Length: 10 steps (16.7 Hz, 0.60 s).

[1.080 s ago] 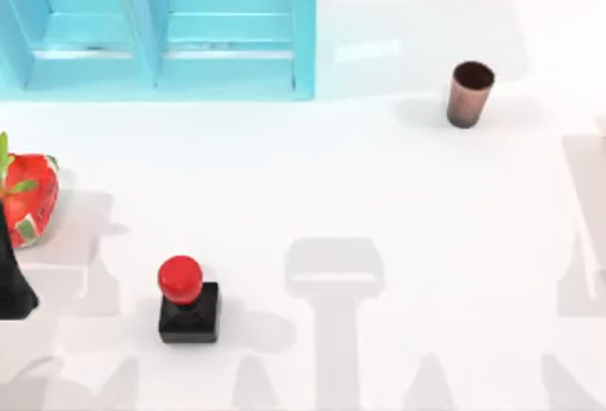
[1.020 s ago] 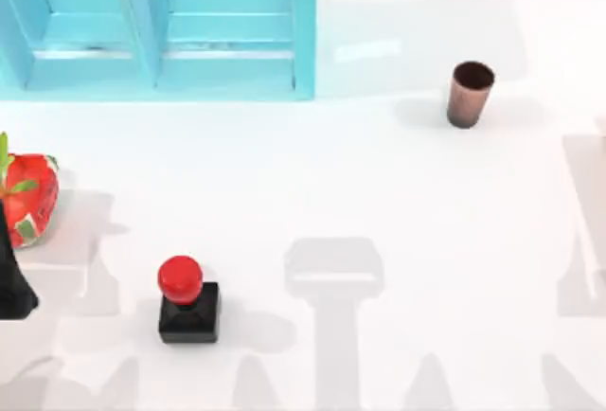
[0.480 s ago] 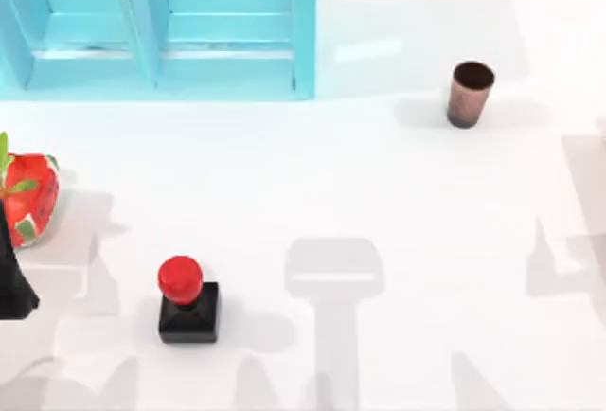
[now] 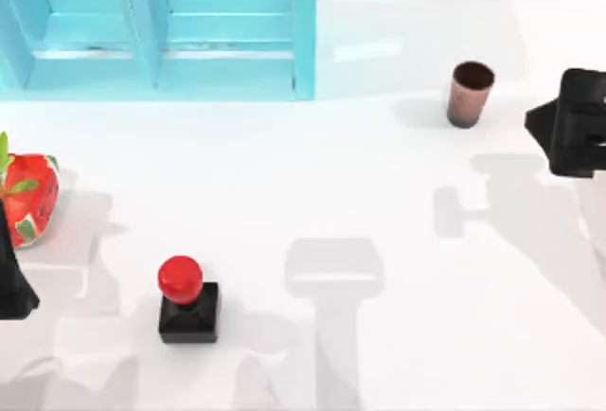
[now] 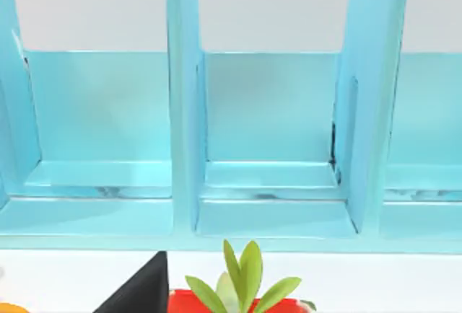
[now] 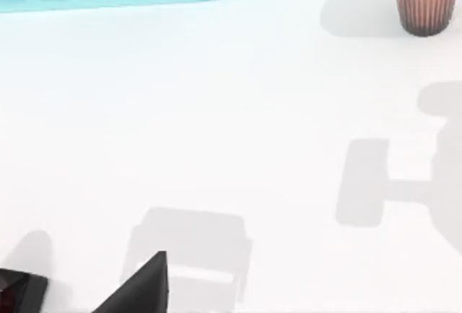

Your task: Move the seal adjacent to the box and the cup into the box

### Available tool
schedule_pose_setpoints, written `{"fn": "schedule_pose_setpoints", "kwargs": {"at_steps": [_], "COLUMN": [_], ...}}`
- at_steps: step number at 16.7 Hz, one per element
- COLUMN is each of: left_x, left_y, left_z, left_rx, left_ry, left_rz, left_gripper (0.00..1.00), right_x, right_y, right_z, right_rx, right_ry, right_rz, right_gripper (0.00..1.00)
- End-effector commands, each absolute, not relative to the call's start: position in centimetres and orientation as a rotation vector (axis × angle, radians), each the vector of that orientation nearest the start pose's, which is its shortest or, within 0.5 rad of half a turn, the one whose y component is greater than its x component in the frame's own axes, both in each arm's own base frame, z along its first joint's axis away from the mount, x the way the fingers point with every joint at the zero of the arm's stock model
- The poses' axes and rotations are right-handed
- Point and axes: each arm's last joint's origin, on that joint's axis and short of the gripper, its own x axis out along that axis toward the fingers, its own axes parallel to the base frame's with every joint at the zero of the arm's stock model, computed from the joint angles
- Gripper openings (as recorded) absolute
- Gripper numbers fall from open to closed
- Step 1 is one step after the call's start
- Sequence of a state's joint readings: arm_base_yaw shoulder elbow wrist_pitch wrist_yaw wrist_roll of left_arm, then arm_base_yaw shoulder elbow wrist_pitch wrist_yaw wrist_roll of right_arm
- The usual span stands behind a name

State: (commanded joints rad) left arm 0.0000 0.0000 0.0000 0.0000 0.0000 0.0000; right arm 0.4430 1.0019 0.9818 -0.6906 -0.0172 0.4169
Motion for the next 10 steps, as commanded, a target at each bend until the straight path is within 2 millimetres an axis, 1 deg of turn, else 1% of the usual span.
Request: {"fn": "schedule_pose_setpoints", "kwargs": {"at_steps": [2,4,7,10], "left_x": [10.6,10.6,10.6,10.6], "left_y": [-0.1,-0.1,-0.1,-0.1], "left_z": [16.0,16.0,16.0,16.0], "left_rx": [0.000,0.000,0.000,0.000], "left_ry": [0.000,0.000,0.000,0.000], "left_rz": [0.000,0.000,0.000,0.000], "left_gripper": [1.00,1.00,1.00,1.00], "right_x": [21.1,23.6,26.3,27.5], "right_y": [12.5,16.7,23.7,30.5], "right_z": [32.0,31.9,30.2,27.7], "right_rx": [0.215,0.171,0.076,-0.020], "right_ry": [0.961,1.132,1.336,1.455], "right_rz": [0.273,0.234,0.148,0.056], "right_gripper": [1.00,1.00,1.00,1.00]}}
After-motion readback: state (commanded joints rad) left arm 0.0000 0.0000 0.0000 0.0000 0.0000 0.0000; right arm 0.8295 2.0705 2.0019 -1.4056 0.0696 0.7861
